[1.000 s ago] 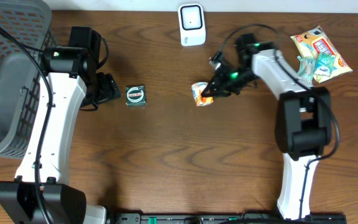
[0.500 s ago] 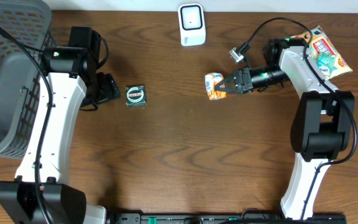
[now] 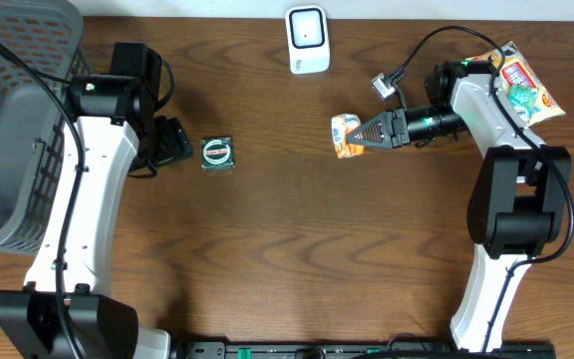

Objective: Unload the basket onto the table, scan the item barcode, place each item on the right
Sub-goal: 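Hold the orange packet under the scanner with the right gripper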

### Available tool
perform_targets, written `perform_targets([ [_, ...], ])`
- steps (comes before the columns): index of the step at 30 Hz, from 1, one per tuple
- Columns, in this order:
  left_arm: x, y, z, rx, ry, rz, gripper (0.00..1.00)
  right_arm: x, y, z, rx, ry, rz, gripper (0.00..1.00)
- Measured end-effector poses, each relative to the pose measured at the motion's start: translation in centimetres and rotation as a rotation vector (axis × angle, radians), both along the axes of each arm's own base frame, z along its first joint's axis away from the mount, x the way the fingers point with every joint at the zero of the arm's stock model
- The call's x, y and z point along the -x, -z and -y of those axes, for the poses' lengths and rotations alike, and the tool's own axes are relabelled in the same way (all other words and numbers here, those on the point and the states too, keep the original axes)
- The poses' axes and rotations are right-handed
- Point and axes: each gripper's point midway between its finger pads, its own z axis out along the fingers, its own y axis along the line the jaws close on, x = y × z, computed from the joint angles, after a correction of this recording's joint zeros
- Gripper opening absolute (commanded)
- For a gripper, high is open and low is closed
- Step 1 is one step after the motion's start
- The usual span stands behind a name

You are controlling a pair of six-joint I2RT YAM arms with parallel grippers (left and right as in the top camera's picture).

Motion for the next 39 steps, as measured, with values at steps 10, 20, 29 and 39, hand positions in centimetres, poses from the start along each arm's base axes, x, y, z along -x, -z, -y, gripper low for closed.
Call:
perform_targets([
  [10, 0.0, 0.0, 0.0, 0.0, 0.0, 0.0, 0.98, -0.6, 4.3, -0.9, 0.239, -0.057, 0.048, 0.01],
  [20, 0.0, 0.0, 0.0, 0.0, 0.0, 0.0, 0.98, -4.7, 10.6, 1.0, 1.051, 0.105, 0.131, 0.01],
  [29, 0.0, 0.0, 0.0, 0.0, 0.0, 0.0, 0.98, -17.3, 3.6, -0.9, 1.267, 0.396, 0.818, 0.01],
  [39, 0.0, 0.0, 0.0, 0.0, 0.0, 0.0, 0.98, -24.5, -2.8, -3.7, 1.294, 0.52, 1.36, 0.01],
])
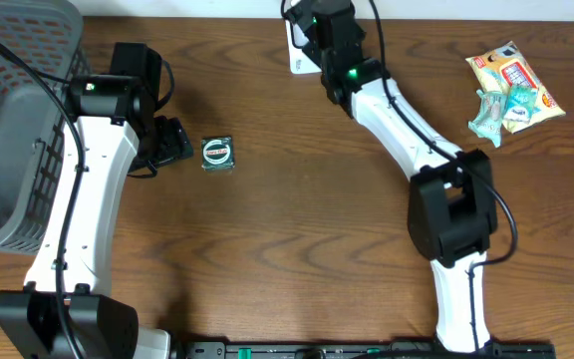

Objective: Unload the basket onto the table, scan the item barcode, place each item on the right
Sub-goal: 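Hold the orange packet under the scanner with the right gripper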

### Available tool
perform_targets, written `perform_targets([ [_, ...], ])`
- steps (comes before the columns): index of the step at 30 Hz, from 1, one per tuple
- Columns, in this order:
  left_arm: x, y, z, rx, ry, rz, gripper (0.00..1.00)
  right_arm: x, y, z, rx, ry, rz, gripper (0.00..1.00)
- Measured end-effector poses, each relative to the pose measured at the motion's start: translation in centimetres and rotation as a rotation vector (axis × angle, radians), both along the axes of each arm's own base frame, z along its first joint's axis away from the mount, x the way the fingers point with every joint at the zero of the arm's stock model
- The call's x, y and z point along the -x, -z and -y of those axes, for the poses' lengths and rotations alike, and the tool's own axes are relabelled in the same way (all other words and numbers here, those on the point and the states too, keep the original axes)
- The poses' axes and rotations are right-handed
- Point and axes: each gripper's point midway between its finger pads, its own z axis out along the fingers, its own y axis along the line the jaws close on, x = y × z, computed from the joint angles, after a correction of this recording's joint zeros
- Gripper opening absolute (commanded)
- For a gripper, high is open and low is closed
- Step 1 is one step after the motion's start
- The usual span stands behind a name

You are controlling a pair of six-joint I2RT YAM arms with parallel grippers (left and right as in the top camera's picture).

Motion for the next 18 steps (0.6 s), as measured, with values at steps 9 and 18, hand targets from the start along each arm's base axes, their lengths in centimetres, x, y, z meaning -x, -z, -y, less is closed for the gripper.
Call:
perform_targets([
  [9, 0.0, 0.0, 0.0, 0.0, 0.0, 0.0, 0.98, -1.6, 3.2, -0.5, 0.163, -0.06, 0.036, 0.01],
  [18, 0.0, 0.0, 0.0, 0.0, 0.0, 0.0, 0.97, -2.1, 2.2, -1.9, 0.074, -0.15, 0.068, 0.01],
])
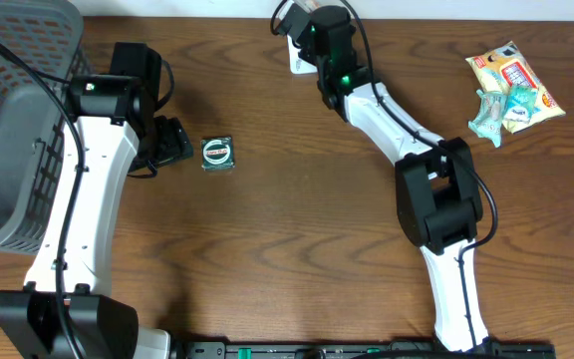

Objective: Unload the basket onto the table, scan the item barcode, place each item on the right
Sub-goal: 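Hold the orange packet under the scanner with the right gripper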

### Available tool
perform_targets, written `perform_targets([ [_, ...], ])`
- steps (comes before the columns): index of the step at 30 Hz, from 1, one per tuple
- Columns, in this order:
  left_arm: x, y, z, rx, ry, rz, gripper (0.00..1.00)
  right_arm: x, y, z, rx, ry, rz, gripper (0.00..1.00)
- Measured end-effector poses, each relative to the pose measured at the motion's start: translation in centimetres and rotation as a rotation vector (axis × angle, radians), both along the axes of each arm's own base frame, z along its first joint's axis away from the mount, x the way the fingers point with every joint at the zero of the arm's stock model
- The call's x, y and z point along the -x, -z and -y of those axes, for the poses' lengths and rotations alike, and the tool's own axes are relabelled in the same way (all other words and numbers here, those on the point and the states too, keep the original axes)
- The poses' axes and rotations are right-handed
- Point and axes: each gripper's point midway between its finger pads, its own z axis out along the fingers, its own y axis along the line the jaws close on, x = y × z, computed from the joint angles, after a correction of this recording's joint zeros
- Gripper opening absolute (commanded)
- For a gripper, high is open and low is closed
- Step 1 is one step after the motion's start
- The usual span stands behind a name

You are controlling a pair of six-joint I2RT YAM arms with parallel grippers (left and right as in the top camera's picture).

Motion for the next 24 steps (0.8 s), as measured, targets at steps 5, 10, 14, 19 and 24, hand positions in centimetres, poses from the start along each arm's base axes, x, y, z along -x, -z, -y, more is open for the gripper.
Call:
perform_targets([
  [5, 0.0, 0.0, 0.0, 0.0, 0.0, 0.0, 0.97, -0.6, -1.8, -0.5, -0.106, -0.037, 0.053, 0.01],
  [10, 0.0, 0.0, 0.0, 0.0, 0.0, 0.0, 0.97, -0.7, -1.3, -0.3, -0.103, -0.054, 0.034, 0.01],
  [14, 0.0, 0.0, 0.0, 0.0, 0.0, 0.0, 0.98, -0.7, -0.7, 0.2, -0.044, -0.065, 0.019, 0.01],
  [19, 0.0, 0.0, 0.0, 0.0, 0.0, 0.0, 0.98, -0.5, 0.1, 0.2, 0.012, -0.082, 0.0, 0.01],
  [24, 0.0, 0.0, 0.0, 0.0, 0.0, 0.0, 0.98, -0.4, 0.4, 0.2, 0.033, -0.083, -0.002, 0.01],
])
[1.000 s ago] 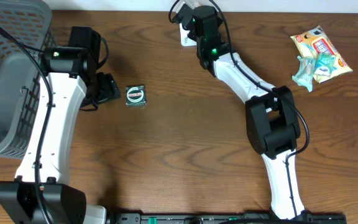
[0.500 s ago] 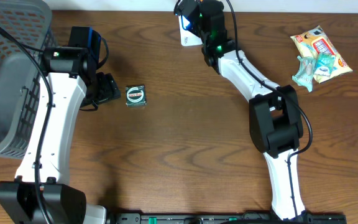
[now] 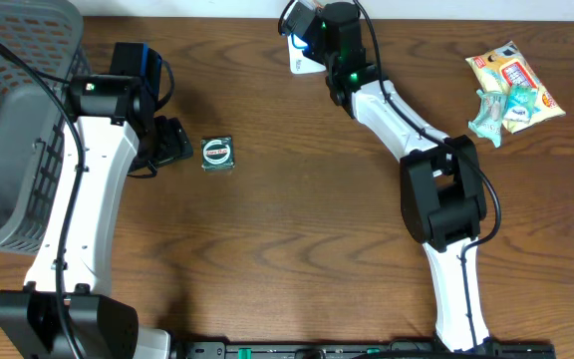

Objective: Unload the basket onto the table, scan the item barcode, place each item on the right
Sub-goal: 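Hold the orange packet under the scanner with the right gripper, then place the orange packet onto the pile at top-right and release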

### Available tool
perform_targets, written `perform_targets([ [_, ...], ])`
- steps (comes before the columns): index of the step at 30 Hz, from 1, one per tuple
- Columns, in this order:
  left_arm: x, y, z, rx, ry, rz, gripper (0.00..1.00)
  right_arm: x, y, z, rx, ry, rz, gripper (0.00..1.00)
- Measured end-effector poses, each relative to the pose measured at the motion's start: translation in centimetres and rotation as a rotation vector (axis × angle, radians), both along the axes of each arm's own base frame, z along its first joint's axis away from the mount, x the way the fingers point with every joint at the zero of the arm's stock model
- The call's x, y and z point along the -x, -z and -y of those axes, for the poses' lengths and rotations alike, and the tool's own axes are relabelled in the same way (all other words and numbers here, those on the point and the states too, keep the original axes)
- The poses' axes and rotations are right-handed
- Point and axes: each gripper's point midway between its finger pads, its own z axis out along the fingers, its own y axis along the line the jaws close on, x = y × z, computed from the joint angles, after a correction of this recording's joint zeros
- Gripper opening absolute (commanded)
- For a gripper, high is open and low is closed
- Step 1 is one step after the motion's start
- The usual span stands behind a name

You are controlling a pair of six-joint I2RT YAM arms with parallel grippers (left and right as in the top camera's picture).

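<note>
My right arm reaches to the table's far edge, where its wrist covers most of the white barcode scanner (image 3: 298,64). A pale blue edge of the snack packet (image 3: 297,29) peeks out at the tip of my right gripper (image 3: 307,32), over the scanner. The fingers themselves are hidden under the wrist. My left gripper (image 3: 174,140) rests at the left, just left of a small dark packet with a green label (image 3: 217,153). Whether its fingers are open is not clear from above.
A grey plastic basket (image 3: 8,120) fills the far left corner. A pile of snack packets (image 3: 514,88) lies at the far right. The right arm's links cross the table's right half diagonally.
The right wrist has shifted slightly right and turned over the scanner, and a pale blue edge of the packet now shows beside it. The left arm has not moved.
My right gripper held an orange snack packet over the middle right of the table. Then the arm was stretched to the scanner at the far edge, hiding the packet. It has stayed there with small turns of the wrist. The left arm stayed still throughout.
</note>
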Motion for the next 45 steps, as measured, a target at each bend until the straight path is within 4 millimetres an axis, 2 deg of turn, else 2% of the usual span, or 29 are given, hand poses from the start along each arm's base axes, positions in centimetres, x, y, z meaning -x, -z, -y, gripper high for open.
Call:
perform_targets([
  [10, 0.0, 0.0, 0.0, 0.0, 0.0, 0.0, 0.98, -0.4, -1.4, 2.1, -0.057, 0.136, -0.025, 0.01],
  [12, 0.0, 0.0, 0.0, 0.0, 0.0, 0.0, 0.97, -0.1, -1.4, 3.3, -0.059, 0.167, -0.064, 0.01],
  [14, 0.0, 0.0, 0.0, 0.0, 0.0, -0.001, 0.98, 0.4, -1.7, 5.6, -0.053, 0.228, -0.106, 0.01],
  [18, 0.0, 0.0, 0.0, 0.0, 0.0, 0.0, 0.97, 1.4, -2.7, 13.0, -0.038, 0.424, -0.176, 0.01],
  [19, 0.0, 0.0, 0.0, 0.0, 0.0, 0.0, 0.98, 2.0, -2.6, 15.6, -0.025, 0.492, -0.208, 0.01],
  [22, 0.0, 0.0, 0.0, 0.0, 0.0, 0.0, 0.98, 4.4, -1.3, 23.2, 0.005, 0.68, -0.322, 0.01],
  [26, 0.0, 0.0, 0.0, 0.0, 0.0, 0.0, 0.98, 7.8, 0.8, 31.9, -0.03, 0.907, -0.437, 0.01],
  [28, 0.0, 0.0, 0.0, 0.0, 0.0, 0.0, 0.98, 8.8, 1.2, 34.6, -0.074, 0.985, -0.452, 0.02],
  [29, 0.0, 0.0, 0.0, 0.0, 0.0, 0.0, 0.98, 9.4, 1.4, 36.1, -0.106, 1.027, -0.464, 0.08],
  [34, 0.0, 0.0, 0.0, 0.0, 0.0, 0.0, 0.98, 10.9, 2.6, 39.3, -0.263, 1.11, -0.504, 0.09],
  [36, 0.0, 0.0, 0.0, 0.0, 0.0, 0.0, 0.98, 11.1, 2.7, 40.1, -0.328, 1.143, -0.5, 0.19],
  [38, 0.0, 0.0, 0.0, 0.0, 0.0, 0.0, 0.98, 11.5, 2.9, 41.0, -0.381, 1.175, -0.499, 0.43],
  [42, 0.0, 0.0, 0.0, 0.0, 0.0, 0.0, 0.98, 12.2, 3.3, 41.9, -0.438, 1.216, -0.509, 0.83],
  [44, 0.0, 0.0, 0.0, 0.0, 0.0, 0.0, 0.98, 12.4, 3.5, 42.0, -0.455, 1.225, -0.521, 0.96],
  [45, 0.0, 0.0, 0.0, 0.0, 0.0, 0.0, 0.98, 12.5, 3.5, 41.9, -0.462, 1.225, -0.526, 0.99],
])
